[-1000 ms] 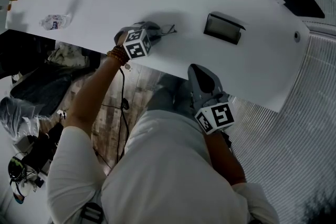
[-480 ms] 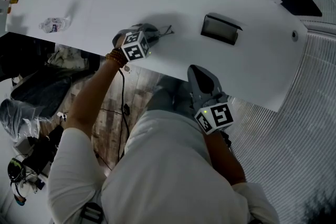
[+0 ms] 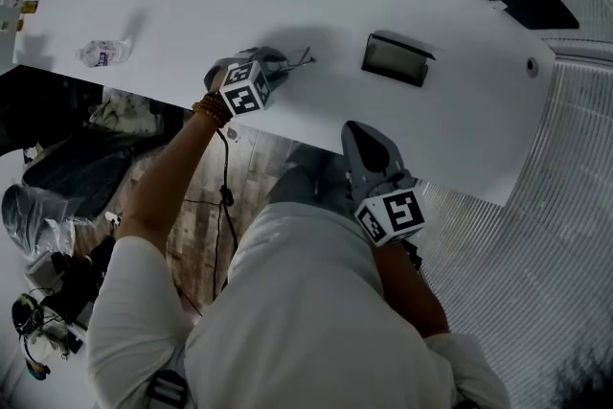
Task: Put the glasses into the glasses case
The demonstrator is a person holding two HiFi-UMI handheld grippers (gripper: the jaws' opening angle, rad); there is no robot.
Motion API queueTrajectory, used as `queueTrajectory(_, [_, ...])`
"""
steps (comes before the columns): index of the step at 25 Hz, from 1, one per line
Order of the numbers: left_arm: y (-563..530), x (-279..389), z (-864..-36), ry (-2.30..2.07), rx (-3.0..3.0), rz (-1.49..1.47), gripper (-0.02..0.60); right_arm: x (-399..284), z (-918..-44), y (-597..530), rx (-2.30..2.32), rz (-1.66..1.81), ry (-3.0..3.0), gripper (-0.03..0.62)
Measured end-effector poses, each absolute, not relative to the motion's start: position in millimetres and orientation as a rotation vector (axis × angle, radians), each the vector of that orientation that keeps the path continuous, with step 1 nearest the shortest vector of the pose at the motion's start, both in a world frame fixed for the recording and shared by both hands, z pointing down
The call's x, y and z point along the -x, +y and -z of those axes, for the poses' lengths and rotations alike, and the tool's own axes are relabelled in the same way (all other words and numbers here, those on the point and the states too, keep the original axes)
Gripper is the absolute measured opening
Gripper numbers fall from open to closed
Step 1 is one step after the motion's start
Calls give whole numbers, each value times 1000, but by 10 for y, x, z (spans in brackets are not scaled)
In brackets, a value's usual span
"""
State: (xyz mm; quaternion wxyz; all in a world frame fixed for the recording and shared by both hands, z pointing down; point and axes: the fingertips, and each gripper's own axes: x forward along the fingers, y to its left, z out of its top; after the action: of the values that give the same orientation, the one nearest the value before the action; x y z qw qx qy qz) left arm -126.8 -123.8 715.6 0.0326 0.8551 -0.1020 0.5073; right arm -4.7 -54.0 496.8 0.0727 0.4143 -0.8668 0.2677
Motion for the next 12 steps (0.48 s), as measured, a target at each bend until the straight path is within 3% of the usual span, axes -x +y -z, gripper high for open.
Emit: queueTrajectory(12, [-1437, 756, -6757, -227, -2765, -1570, 132, -192, -4739, -541, -1362, -749, -2615, 3])
